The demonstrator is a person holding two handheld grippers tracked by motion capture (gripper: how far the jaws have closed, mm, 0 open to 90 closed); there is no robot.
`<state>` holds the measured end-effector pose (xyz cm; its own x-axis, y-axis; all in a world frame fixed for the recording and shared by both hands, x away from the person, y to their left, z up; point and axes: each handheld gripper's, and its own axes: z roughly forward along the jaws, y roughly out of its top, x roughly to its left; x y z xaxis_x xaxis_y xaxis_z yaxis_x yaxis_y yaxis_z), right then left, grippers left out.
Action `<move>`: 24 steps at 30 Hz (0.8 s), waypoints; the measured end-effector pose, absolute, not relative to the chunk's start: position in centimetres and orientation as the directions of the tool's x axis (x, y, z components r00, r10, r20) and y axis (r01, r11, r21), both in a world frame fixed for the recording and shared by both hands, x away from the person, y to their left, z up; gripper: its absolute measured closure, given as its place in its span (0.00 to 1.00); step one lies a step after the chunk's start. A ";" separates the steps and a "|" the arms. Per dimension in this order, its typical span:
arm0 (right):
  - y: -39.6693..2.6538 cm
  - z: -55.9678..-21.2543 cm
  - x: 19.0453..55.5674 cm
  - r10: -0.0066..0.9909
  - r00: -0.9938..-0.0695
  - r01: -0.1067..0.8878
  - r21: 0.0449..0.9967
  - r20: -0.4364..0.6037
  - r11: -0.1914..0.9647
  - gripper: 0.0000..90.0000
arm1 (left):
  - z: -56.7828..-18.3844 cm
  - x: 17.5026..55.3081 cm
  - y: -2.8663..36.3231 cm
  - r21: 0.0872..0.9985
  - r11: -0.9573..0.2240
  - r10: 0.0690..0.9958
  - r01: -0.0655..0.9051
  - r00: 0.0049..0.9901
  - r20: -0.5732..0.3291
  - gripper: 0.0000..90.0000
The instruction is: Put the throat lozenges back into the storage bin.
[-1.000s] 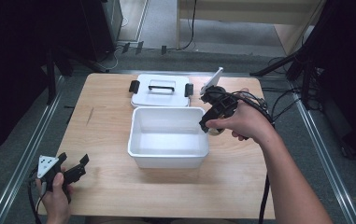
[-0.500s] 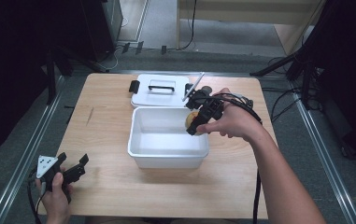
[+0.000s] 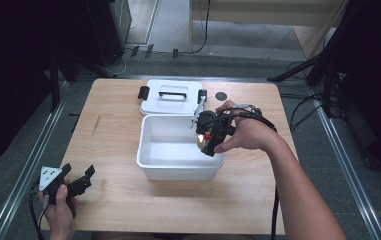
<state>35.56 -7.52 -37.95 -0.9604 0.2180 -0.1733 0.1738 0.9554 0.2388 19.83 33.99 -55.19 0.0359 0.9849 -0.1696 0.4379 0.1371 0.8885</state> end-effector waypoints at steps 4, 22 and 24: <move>-7.3 -38.3 35.5 0.211 -0.962 0.171 0.218 -0.174 0.961 0.23 | -55.2 19.8 34.0 0.888 0.136 0.985 0.438 0.036 -0.169 0.15; -6.9 -41.4 36.4 0.210 -0.969 0.182 0.202 -0.126 0.962 0.22 | -55.2 19.8 34.0 0.886 0.142 0.984 0.440 0.038 -0.176 0.15; -6.9 -41.7 36.5 0.212 -0.970 0.186 0.194 -0.121 0.963 0.22 | -55.2 19.8 34.0 0.887 0.140 0.984 0.440 0.038 -0.174 0.15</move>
